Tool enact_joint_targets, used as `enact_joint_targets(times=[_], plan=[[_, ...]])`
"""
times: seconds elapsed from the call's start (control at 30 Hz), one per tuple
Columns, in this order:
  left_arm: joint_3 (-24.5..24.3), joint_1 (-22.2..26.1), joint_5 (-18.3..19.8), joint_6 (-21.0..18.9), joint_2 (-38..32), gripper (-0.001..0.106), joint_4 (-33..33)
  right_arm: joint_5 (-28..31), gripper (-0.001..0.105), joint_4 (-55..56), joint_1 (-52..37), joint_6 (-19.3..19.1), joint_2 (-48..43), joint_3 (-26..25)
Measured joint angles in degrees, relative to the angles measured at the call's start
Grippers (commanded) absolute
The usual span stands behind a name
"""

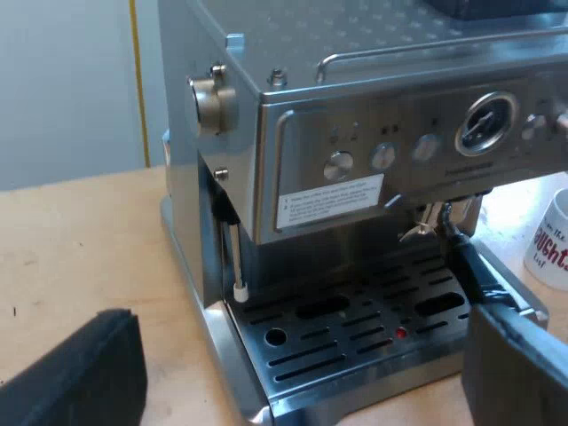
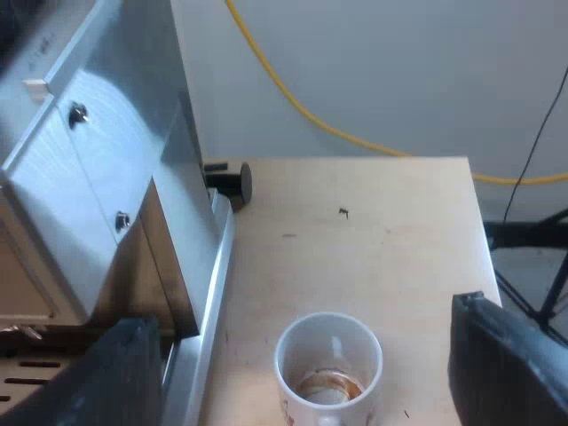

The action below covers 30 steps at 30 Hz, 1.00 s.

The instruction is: Pour the beans into the coffee machine

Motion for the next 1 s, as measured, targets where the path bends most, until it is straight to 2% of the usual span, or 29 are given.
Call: enact_joint_targets(times=[0.33, 0.5, 0.53, 0.73, 1.0], plan=[[0.0, 0.0, 0.0, 0.3, -8.8, 0.105, 3.1, 0.0, 0.068, 4.7, 0.0, 0.1, -7.6, 0.0], [-0.1, 0.0, 0.0, 0.4, -11.0, 0.105, 3.8, 0.0, 0.068, 5.9, 0.0, 0.1, -11.2, -0.1], [-0.1, 0.0, 0.0, 0.4, -15.1, 0.105, 6.4, 0.0, 0.068, 5.9, 0.0, 0.1, -12.1, -0.1], [-0.1, 0.0, 0.0, 0.4, -22.4, 0.105, 9.1, 0.1, 0.068, 5.9, 0.0, 0.1, -19.4, -0.1], [-0.8, 0.0, 0.0, 0.4, -23.8, 0.105, 10.7, 0.8, 0.068, 12.2, 0.0, 0.1, -25.7, -0.1]])
